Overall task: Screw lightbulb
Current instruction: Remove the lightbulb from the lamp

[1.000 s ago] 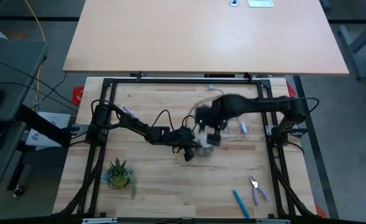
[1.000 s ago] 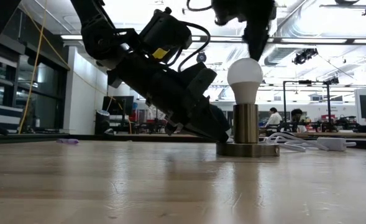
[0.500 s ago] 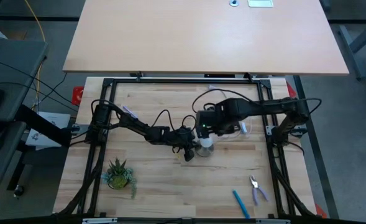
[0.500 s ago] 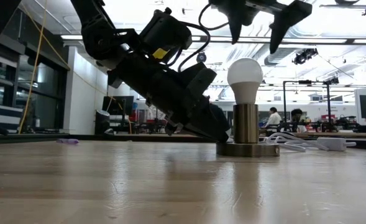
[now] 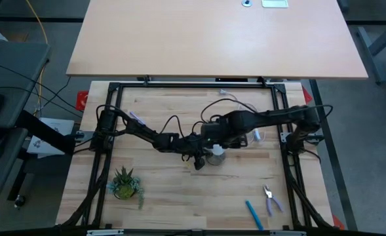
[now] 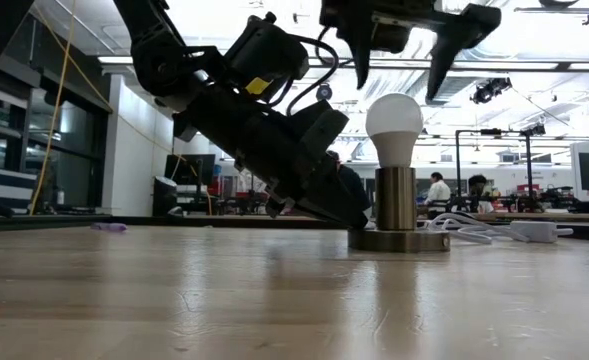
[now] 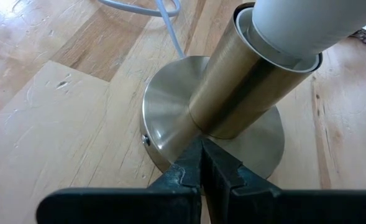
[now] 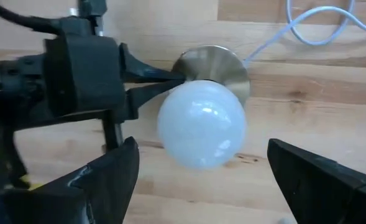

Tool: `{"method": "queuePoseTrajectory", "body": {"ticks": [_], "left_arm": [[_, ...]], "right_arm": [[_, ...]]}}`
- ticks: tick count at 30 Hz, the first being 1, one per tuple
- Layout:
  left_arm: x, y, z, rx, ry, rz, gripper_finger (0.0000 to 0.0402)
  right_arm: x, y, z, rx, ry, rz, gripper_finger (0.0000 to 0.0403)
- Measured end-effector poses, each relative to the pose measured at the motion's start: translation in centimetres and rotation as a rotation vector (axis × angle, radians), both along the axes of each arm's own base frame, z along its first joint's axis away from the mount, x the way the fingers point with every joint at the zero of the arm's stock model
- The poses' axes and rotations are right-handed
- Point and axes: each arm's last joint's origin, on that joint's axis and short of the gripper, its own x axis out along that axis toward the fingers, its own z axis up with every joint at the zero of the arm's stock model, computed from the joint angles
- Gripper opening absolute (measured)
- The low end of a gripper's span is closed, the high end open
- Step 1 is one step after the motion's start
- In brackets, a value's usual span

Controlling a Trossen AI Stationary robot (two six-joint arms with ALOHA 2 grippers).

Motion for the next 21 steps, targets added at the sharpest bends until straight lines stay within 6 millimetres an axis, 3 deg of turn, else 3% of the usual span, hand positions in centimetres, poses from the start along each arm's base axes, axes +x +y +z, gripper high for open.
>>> {"method": "queuePoseTrajectory", "body": {"ticks": [11,21], "left_arm": [[0.0,0.0,0.0,-0.011,0.004,-0.015,0.0],[0.0,0.0,0.0,-0.011,0.005,-0.015,0.0]], "right_arm": [[1.0,0.1,-1.7,-0.022,0.042,-0.01,0.0344],[1.1,-0.2,-1.9,-0.051,0.055,-0.001,0.0344]]}}
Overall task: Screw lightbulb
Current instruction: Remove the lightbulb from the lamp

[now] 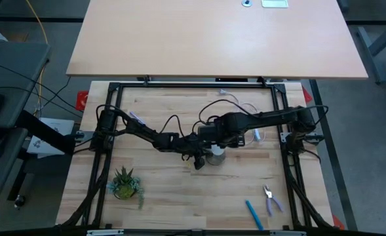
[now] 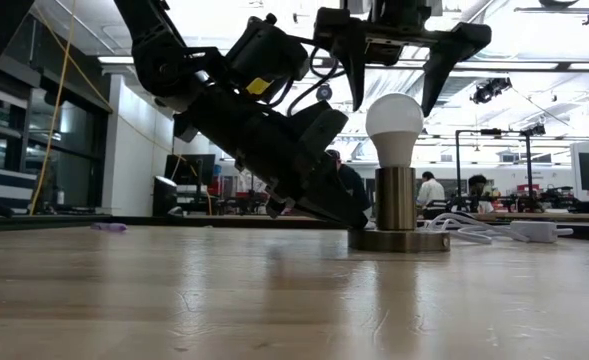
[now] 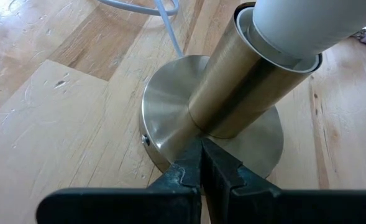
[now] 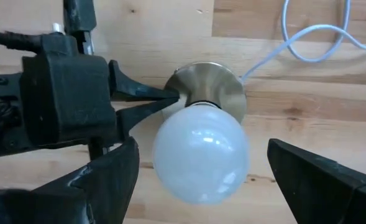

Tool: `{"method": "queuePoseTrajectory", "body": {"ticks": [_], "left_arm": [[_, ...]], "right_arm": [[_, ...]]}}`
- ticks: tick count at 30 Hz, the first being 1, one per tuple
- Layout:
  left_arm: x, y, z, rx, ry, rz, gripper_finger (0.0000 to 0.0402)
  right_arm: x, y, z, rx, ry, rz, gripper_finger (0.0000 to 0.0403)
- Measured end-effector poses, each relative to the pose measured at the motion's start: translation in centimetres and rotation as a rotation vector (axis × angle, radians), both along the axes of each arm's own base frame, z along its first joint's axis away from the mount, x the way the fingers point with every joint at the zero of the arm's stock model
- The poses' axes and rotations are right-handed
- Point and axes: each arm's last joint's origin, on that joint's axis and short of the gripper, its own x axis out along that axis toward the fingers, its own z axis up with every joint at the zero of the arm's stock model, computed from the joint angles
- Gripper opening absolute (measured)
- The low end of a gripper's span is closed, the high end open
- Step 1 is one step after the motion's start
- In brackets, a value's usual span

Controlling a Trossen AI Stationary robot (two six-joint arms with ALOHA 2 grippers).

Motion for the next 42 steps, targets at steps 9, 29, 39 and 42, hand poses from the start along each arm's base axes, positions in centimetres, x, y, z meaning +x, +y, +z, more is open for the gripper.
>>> {"method": "queuePoseTrajectory", "body": {"ticks": [9,29,39,42], "left_arm": [[0.0,0.0,0.0,0.001,0.0,0.001,0.0],[0.0,0.0,0.0,0.001,0.006,0.0,0.0],[0.0,0.0,0.0,0.0,0.007,-0.003,0.0],[0.0,0.0,0.0,0.0,0.007,-0.003,0.0]], "right_arm": [[0.6,0.2,-1.2,0.052,0.045,-0.007,0.0344],[0.7,-0.8,-1.5,0.076,0.067,0.011,0.0237],[0.6,-1.0,-1.5,0.047,0.067,0.76,0.0232],[0.6,-0.9,-1.5,0.026,0.055,1.117,0.0232]]}}
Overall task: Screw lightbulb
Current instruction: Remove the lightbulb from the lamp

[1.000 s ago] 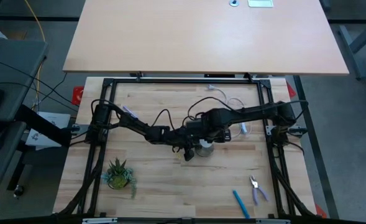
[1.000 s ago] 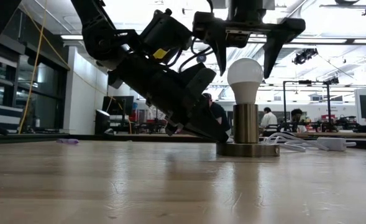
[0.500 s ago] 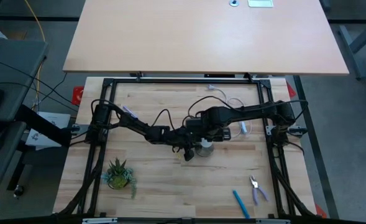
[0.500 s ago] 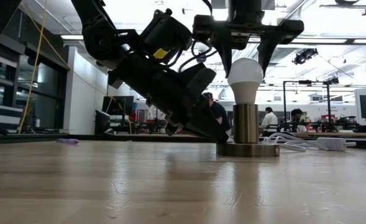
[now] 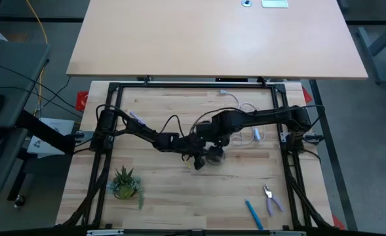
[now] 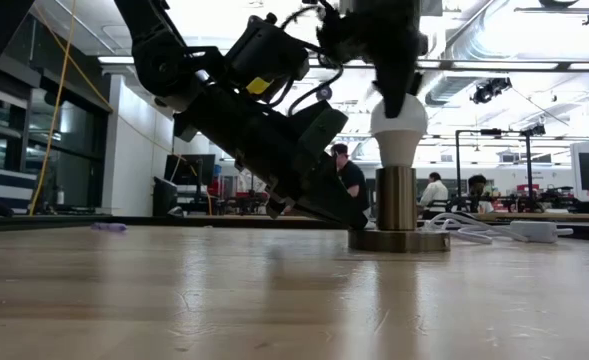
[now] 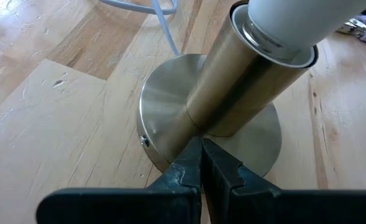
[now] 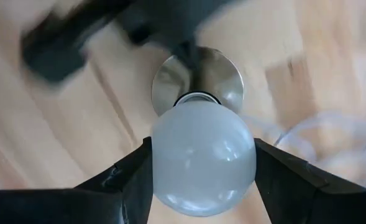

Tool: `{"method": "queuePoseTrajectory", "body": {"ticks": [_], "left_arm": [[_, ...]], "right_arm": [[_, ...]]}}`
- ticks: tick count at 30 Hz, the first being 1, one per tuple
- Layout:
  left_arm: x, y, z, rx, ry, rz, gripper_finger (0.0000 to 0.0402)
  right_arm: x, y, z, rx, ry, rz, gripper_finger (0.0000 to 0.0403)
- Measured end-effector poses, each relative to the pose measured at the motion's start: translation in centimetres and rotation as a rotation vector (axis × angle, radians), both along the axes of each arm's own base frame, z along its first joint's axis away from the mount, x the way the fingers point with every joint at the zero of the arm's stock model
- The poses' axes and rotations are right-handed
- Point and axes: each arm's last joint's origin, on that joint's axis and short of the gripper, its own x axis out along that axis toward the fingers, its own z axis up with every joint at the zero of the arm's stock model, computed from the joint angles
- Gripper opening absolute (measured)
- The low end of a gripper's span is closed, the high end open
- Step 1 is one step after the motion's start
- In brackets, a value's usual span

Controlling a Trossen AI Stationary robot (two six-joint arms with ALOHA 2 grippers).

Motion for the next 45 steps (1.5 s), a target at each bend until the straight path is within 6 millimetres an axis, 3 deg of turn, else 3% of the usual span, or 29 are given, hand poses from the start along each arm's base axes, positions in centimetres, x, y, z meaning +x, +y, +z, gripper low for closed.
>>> {"method": "queuePoseTrajectory", "body": {"ticks": [6,9,18,29,39,45], "left_arm": [[0.0,0.0,0.0,-0.001,0.0,0.0,0.0],[0.0,0.0,0.0,-0.001,0.001,0.001,0.0],[0.0,0.0,0.0,-0.002,0.001,0.0,0.0],[0.0,0.0,0.0,-0.003,0.001,0.003,0.0],[0.0,0.0,0.0,-0.021,0.001,0.017,0.0],[0.0,0.0,0.0,-0.02,0.002,0.017,0.0]], "right_arm": [[0.1,0.6,0.0,-0.027,-0.059,0.645,0.0232],[0.2,0.5,0.0,-0.027,-0.074,0.783,0.0232],[0.3,0.5,0.1,-0.065,-0.07,0.706,0.0232],[0.3,0.6,0.1,-0.032,-0.089,0.759,0.0235],[0.3,0.7,0.1,-0.013,-0.097,0.751,0.0335],[0.4,0.7,2.2,0.021,-0.14,0.737,0.0356]]}}
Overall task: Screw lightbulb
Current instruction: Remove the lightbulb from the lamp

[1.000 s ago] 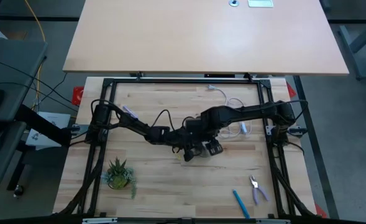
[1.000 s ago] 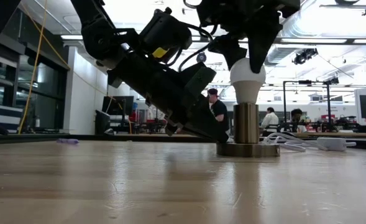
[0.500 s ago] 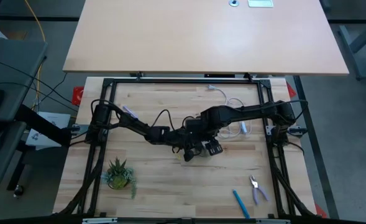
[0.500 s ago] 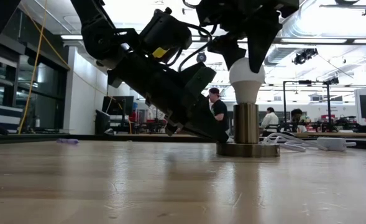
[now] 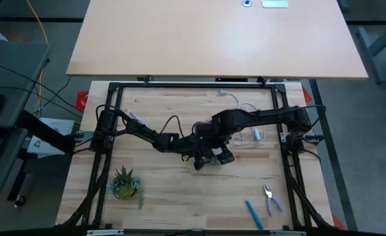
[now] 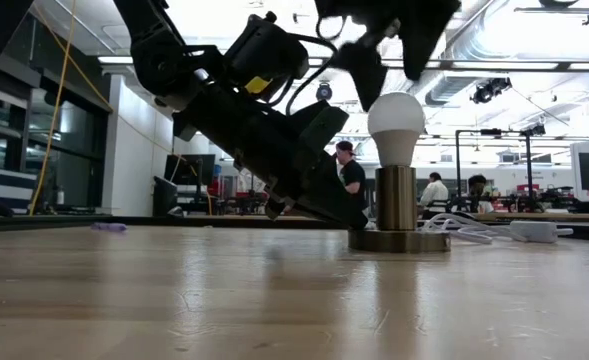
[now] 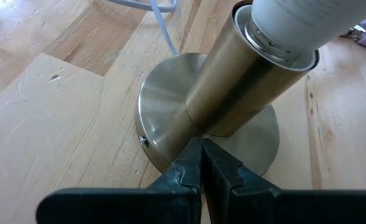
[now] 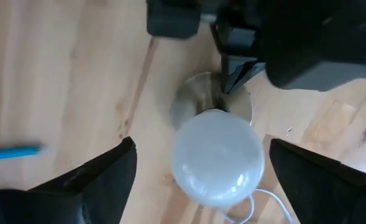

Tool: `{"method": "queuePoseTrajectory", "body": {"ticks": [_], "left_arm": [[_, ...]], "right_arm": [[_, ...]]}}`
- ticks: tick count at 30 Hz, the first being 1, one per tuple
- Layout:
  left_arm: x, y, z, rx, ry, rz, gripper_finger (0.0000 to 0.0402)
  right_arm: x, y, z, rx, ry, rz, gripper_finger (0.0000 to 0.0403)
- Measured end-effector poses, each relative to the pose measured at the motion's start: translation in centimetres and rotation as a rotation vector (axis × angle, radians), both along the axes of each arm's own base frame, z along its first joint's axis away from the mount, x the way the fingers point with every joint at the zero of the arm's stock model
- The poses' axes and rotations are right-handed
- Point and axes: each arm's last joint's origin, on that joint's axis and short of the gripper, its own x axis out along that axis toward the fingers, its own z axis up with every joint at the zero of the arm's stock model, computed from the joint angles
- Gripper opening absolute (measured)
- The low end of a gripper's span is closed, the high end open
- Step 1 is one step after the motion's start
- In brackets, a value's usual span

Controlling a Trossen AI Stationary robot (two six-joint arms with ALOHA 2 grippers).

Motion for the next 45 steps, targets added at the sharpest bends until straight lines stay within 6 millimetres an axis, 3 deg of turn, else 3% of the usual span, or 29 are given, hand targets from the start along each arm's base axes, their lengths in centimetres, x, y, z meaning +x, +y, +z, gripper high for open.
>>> {"method": "queuePoseTrajectory", "body": {"ticks": [4,8,16,20,30,39,45], "left_arm": [[0.0,0.0,0.0,-0.001,0.001,-0.001,0.0],[0.0,0.0,0.0,-0.001,0.003,-0.001,0.0],[0.0,-0.1,0.0,-0.003,0.003,-0.006,0.0],[0.0,-0.3,0.0,-0.002,0.003,-0.01,0.0],[0.0,-0.4,0.0,-0.012,0.004,-0.024,0.0],[0.0,-0.4,0.0,-0.013,0.004,-0.026,0.0],[0.0,-0.4,0.0,-0.014,0.005,-0.026,0.0]], "right_arm": [[0.0,-0.4,1.9,0.013,-0.014,-0.164,0.0357],[-0.5,-0.7,2.7,0.014,0.053,-0.546,0.0358],[-2.0,0.7,0.2,-0.064,0.263,-1.066,0.0358],[-1.2,0.9,-0.5,0.075,0.266,-1.159,0.0358],[-0.7,-0.8,-0.5,0.022,0.168,-1.379,0.0358],[-0.5,-1.6,-0.8,0.04,0.184,-1.42,0.0358],[-0.3,-1.4,-3.0,0.105,0.247,-1.447,0.0358]]}}
